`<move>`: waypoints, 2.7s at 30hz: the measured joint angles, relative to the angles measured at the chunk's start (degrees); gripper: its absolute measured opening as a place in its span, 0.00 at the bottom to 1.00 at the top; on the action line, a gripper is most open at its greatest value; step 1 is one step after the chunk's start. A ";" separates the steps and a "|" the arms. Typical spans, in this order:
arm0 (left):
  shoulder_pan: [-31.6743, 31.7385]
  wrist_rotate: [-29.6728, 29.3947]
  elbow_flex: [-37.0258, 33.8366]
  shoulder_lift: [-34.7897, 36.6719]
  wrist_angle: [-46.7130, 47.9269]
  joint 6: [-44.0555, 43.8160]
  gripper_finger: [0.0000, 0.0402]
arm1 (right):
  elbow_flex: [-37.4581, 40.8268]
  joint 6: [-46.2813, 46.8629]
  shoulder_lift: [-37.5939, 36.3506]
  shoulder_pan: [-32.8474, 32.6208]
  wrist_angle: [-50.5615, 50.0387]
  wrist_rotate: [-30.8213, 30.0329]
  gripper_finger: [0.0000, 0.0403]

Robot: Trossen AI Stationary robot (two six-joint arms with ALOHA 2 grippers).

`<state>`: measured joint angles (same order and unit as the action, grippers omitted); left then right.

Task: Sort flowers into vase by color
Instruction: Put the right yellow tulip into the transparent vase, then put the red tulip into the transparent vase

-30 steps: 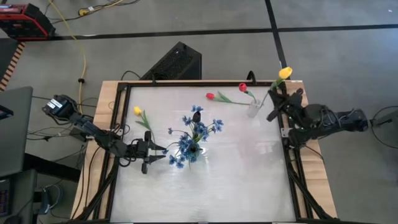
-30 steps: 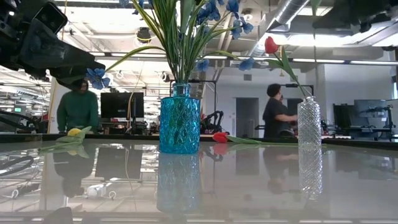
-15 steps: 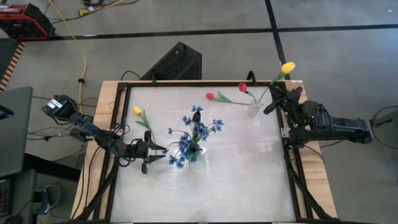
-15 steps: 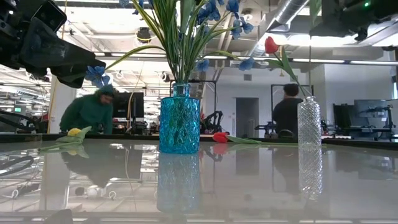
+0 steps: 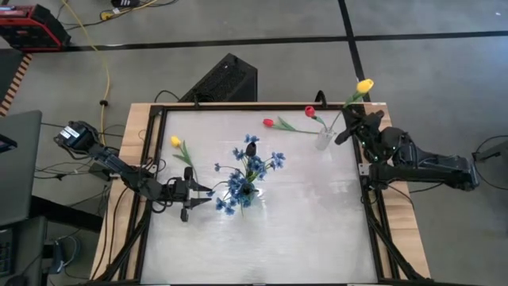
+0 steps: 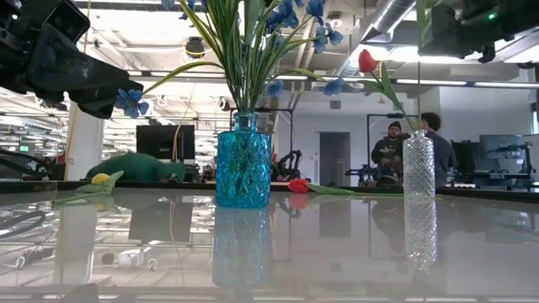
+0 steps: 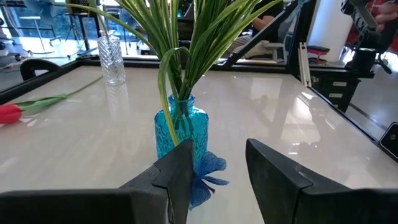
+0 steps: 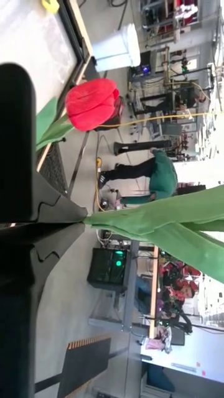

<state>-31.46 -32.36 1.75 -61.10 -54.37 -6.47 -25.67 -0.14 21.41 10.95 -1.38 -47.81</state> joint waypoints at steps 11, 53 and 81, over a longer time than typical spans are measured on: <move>0.00 0.00 0.01 0.00 0.00 -0.04 0.34 | 0.02 4.51 1.94 0.08 -4.96 0.08 0.11; 0.01 0.57 0.01 0.02 -0.57 -1.05 0.34 | -6.33 23.14 9.57 -0.03 -26.06 4.75 0.53; 0.01 1.94 0.01 0.02 -0.33 -0.73 0.34 | -20.76 46.70 25.79 -9.29 -45.08 43.28 0.40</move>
<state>-31.44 -30.42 1.76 -61.08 -54.70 -7.20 -46.44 46.57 47.19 1.66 -46.46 -4.53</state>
